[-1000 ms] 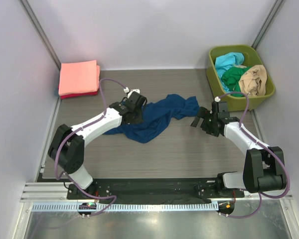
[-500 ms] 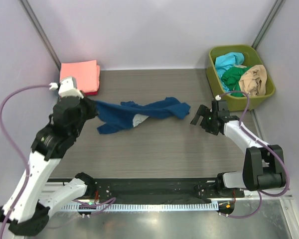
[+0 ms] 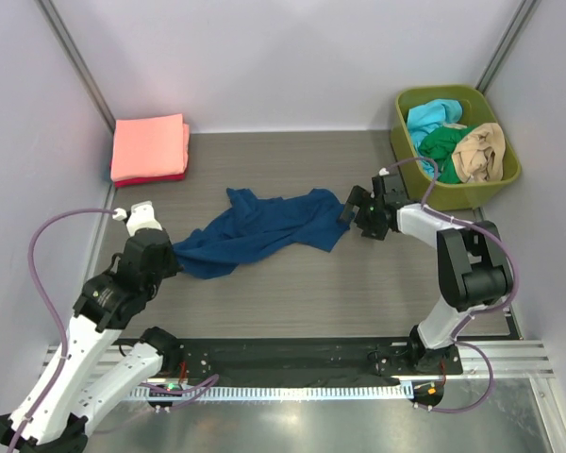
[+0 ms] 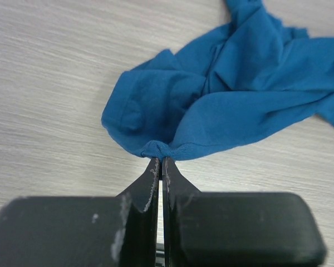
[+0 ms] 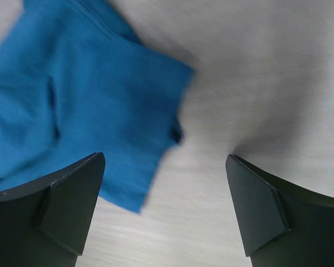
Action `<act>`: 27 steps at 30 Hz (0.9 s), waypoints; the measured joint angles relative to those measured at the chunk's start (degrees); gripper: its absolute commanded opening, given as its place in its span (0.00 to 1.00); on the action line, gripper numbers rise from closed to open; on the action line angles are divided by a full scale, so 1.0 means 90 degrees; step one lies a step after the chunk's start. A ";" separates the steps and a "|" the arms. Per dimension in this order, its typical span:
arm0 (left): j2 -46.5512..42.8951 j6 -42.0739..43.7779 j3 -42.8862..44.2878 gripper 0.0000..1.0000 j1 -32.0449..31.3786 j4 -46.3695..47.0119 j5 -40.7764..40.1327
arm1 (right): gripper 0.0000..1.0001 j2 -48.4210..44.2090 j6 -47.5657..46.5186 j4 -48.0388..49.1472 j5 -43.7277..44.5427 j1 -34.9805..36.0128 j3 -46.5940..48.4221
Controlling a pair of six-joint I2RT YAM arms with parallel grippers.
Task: Fold and stack the t-shirts
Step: Flatten the tshirt out
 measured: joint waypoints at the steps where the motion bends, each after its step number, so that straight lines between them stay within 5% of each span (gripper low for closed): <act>1: -0.0053 0.0002 0.0000 0.00 0.0000 0.0000 -0.0010 | 0.95 0.0080 0.0019 0.0087 -0.0007 0.0032 0.0087; 9: -0.0107 0.0007 -0.0056 0.00 0.0000 0.0019 -0.0066 | 0.80 0.0896 0.0107 0.0561 0.0063 0.0070 0.0811; 13: -0.0109 0.0010 -0.0087 0.00 0.0000 0.0022 -0.0107 | 0.50 0.1137 0.0148 0.0872 0.0063 0.0066 0.0916; 21: -0.0090 0.0022 -0.0092 0.00 0.0000 0.0044 -0.0151 | 0.04 0.1217 0.0245 0.1246 0.0083 0.0039 0.0646; 27: -0.0075 0.0027 -0.0102 0.00 0.0000 0.0044 -0.0158 | 0.01 0.1209 0.0262 0.1292 0.0080 0.0039 0.0605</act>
